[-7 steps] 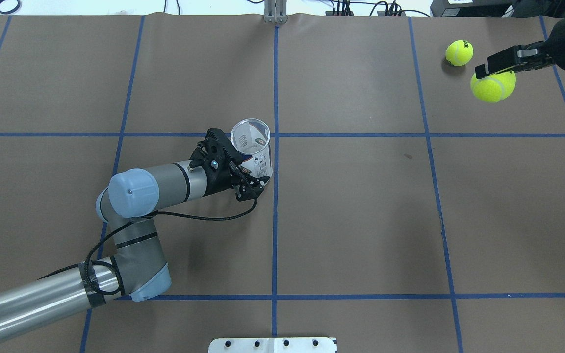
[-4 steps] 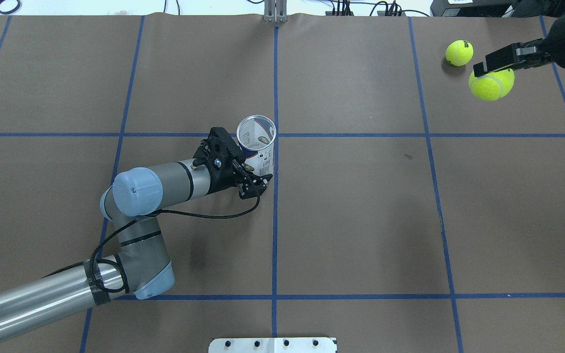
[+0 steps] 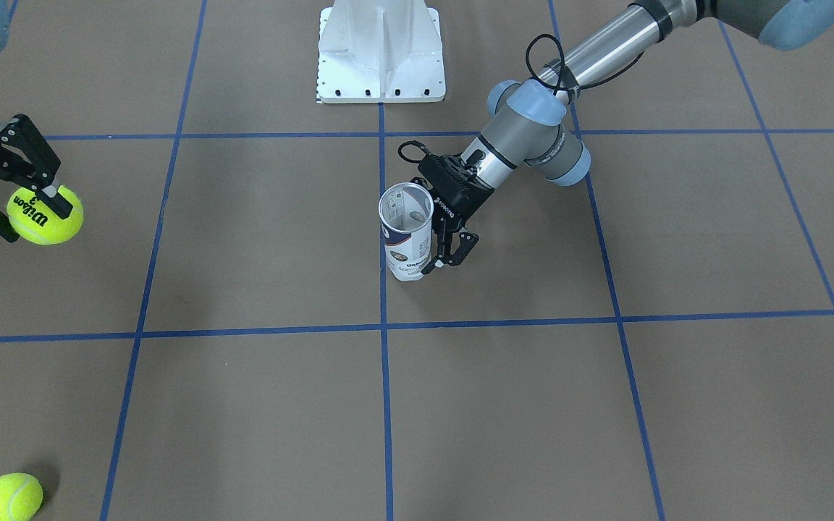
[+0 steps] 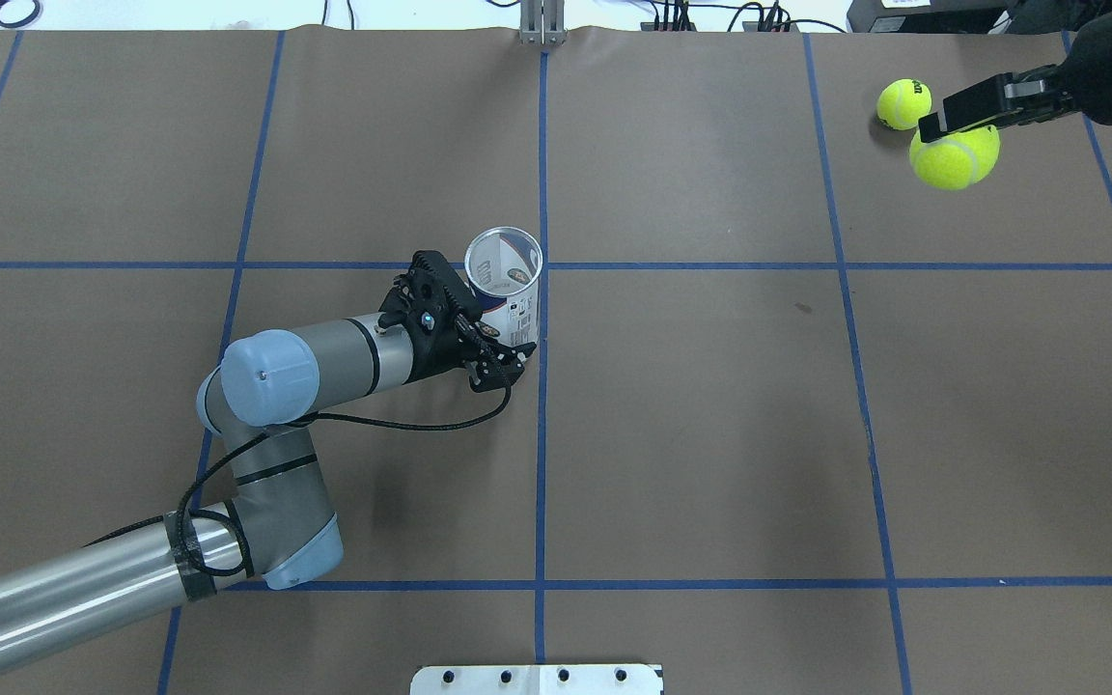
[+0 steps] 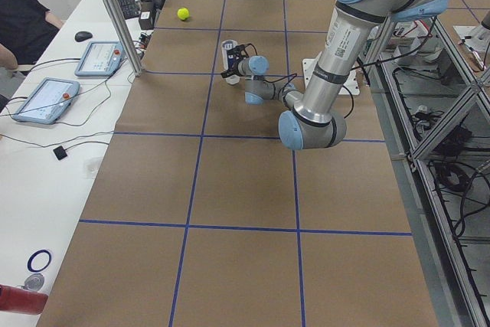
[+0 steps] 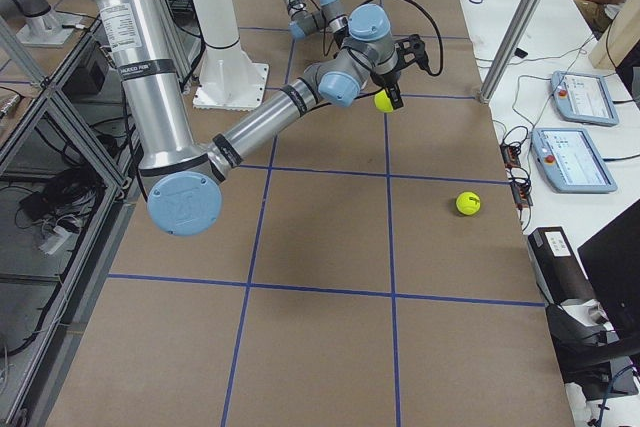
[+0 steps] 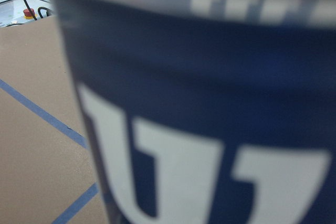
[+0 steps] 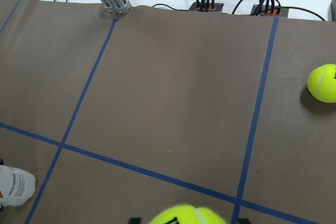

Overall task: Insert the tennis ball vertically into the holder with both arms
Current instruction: 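Carry the held yellow ball with the right gripper toward the can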

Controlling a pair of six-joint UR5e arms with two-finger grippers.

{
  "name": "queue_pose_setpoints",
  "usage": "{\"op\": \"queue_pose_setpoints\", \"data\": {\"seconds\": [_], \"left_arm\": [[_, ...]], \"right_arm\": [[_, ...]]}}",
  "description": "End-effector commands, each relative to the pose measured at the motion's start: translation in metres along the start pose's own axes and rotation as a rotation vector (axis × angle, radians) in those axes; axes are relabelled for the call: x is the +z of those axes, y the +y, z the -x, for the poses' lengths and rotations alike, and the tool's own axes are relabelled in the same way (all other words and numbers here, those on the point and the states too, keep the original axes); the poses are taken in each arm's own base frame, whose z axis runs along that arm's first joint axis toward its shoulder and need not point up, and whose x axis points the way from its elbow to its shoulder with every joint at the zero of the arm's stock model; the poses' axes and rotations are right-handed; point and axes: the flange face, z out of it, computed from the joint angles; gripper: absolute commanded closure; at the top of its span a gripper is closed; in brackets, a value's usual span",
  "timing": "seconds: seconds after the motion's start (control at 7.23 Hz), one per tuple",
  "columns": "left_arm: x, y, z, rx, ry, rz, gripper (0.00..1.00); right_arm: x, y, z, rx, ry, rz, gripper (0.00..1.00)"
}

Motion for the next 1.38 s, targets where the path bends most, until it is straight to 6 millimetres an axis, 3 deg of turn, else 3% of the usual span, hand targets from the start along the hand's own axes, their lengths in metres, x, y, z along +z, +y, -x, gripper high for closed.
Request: {"op": "queue_pose_setpoints", "data": {"seconds": [0.0,0.28,0.55,0.97,1.24], "left_arm": [[0.000,0.000,0.000,0.000,0.000,0.000,0.03],[0.000,0.000,0.000,0.000,0.000,-0.001,0.12],[0.000,-0.001,0.000,0.000,0.000,-0.001,0.22],[0.000,-0.002,-0.001,-0.002,0.001,-0.002,0.35],[0.000,-0.002,-0.001,-0.002,0.001,-0.002,0.35]], "right_arm": [[0.007,-0.009,0.027,0.006,-0.030,0.003,1.00],[0.020,-0.015,0.073,0.049,-0.084,0.012,1.00],[0.022,-0.026,0.141,0.098,-0.165,0.007,1.00],[0.028,-0.024,0.188,0.079,-0.213,0.004,1.00],[0.048,-0.013,0.229,0.044,-0.226,-0.004,1.00]]}}
